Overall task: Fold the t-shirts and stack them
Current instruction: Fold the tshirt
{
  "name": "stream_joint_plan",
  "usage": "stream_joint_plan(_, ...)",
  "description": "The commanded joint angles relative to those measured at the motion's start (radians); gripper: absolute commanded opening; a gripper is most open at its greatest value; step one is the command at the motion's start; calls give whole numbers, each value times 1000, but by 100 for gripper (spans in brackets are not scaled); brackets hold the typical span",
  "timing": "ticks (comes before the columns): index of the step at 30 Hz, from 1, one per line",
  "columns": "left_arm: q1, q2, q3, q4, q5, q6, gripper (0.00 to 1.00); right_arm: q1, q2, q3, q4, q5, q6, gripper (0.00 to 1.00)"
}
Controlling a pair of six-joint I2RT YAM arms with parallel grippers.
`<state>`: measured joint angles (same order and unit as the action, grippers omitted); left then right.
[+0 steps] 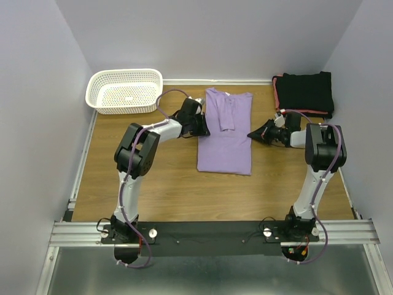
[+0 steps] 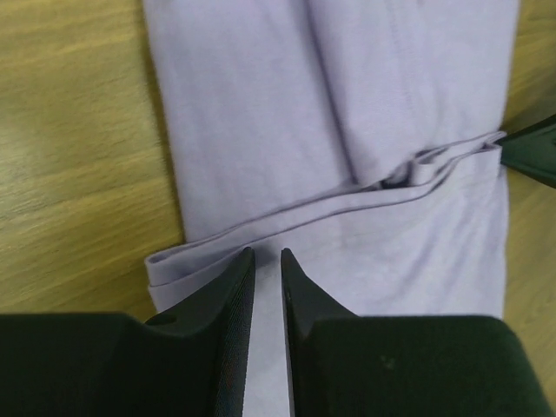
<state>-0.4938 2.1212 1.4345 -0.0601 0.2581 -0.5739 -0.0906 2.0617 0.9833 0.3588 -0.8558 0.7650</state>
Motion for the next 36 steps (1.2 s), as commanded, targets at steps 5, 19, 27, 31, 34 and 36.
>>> stream_joint_plan(5,37,-24,-116,-30,-23,-67,23,3,34,-20,25,121,-32,7)
stream_joint_plan(19,28,-419,-431,-32,-163,-75,40,89,-309,-81,-275,205,-216,15)
stream_joint_plan(27,-80,-645,-437,-171,-347,-70,72,239,-627,-139,-609,555,-308,41)
stream_joint_plan(31,-135,-672,-500,-170,-338,-90,72,267,-718,-208,-682,600,-320,43)
stream_joint_plan(34,-135,-638,-511,-147,-379,-90,72,281,-759,-255,-696,571,-332,43)
stream_joint_plan(36,-127,-604,-488,-126,-413,-80,72,281,-785,-285,-698,572,-339,43)
